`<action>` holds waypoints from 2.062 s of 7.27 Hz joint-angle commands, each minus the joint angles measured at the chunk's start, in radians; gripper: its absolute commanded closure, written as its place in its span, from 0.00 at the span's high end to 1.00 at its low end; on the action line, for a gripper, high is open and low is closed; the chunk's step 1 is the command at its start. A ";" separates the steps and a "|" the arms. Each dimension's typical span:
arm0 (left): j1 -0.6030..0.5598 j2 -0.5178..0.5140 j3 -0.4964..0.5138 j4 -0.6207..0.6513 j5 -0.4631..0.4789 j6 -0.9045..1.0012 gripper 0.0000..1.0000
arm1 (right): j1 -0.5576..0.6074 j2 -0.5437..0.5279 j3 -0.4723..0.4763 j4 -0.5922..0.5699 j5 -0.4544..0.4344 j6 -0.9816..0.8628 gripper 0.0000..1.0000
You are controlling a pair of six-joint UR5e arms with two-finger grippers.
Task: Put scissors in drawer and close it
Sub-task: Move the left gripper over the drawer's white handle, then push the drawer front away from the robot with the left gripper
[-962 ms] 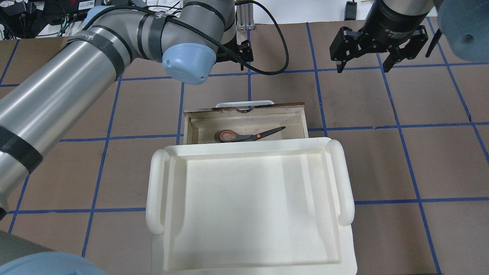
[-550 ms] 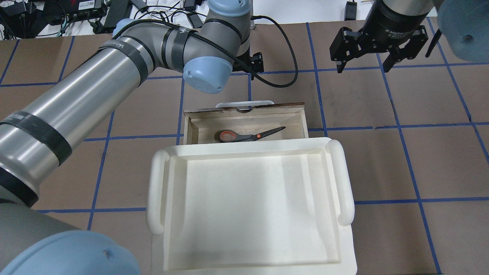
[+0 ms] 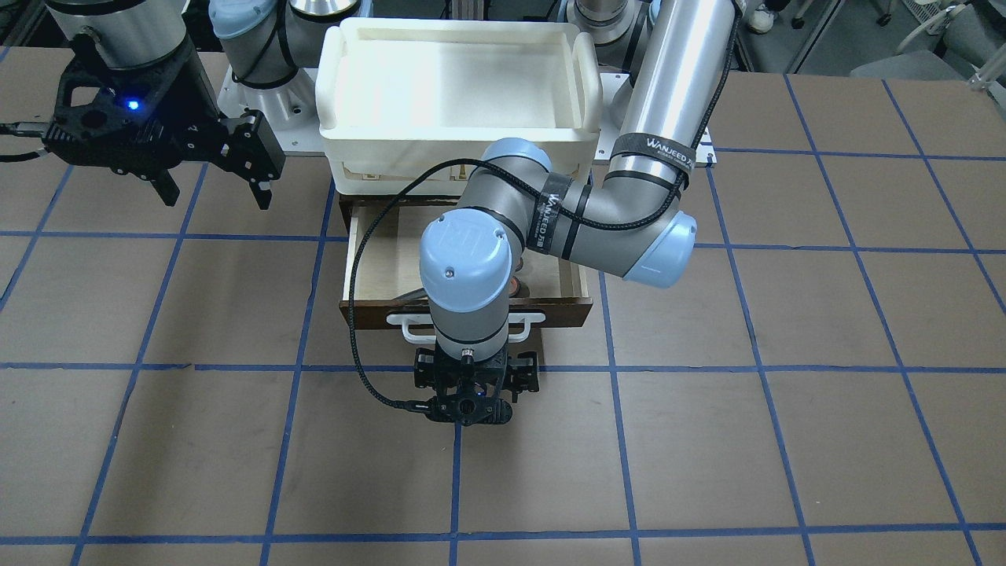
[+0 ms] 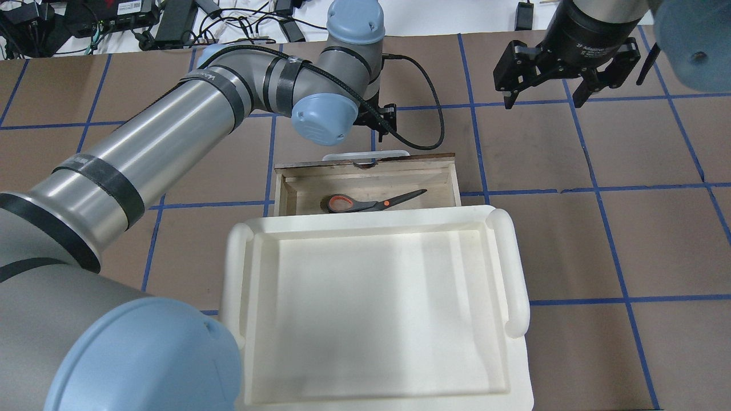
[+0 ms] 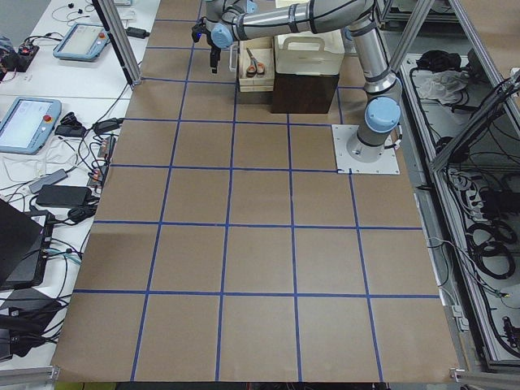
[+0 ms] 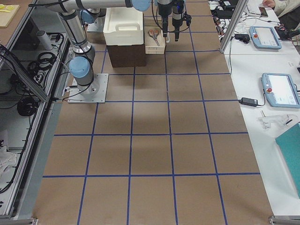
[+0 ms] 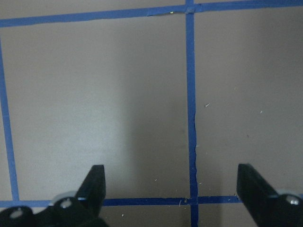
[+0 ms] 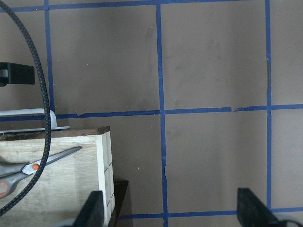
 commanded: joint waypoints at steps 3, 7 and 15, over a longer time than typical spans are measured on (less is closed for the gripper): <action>0.029 0.022 0.054 -0.268 -0.109 -0.023 0.99 | -0.002 0.000 0.000 -0.007 0.000 0.000 1.00; 0.029 0.102 0.054 -0.357 -0.127 -0.071 1.00 | 0.000 0.000 0.000 -0.010 0.000 0.000 1.00; -0.036 0.039 0.006 -0.229 -0.044 -0.108 1.00 | -0.002 0.000 0.000 -0.010 0.000 0.000 1.00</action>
